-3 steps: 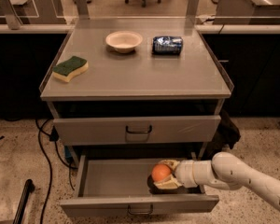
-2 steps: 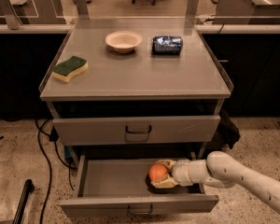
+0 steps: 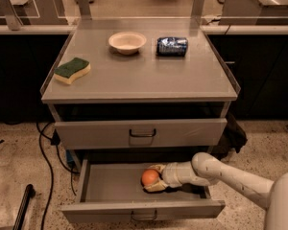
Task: Place orange into middle drawer
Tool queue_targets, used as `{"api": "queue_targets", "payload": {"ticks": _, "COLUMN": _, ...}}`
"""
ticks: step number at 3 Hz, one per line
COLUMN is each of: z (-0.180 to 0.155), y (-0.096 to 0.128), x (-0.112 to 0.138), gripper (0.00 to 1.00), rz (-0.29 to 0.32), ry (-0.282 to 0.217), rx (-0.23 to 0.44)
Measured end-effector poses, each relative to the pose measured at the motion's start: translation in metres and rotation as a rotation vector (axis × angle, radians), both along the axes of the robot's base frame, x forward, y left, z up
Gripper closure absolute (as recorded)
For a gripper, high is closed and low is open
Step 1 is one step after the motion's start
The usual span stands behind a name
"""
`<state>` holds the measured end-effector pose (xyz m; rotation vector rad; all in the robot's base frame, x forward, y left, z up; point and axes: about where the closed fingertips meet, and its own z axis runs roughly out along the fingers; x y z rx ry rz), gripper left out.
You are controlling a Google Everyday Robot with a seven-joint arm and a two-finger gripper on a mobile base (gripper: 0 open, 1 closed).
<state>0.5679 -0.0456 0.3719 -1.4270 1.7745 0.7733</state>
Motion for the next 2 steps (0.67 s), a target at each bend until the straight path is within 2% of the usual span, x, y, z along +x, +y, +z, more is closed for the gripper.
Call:
{"api": "queue_targets", "payload": {"ticks": 1, "z": -0.0059, "y": 0.0035, "x": 0.0035, "gripper": 1.0, "rz": -0.002, "ry": 0.001, "rx": -0.005}}
{"api": "queue_targets", "payload": {"ticks": 2, "z": -0.0059, "y": 0.0035, "x": 0.0035, "gripper": 0.81, "rz": -0.002, "ry": 0.002, "rx": -0.005}}
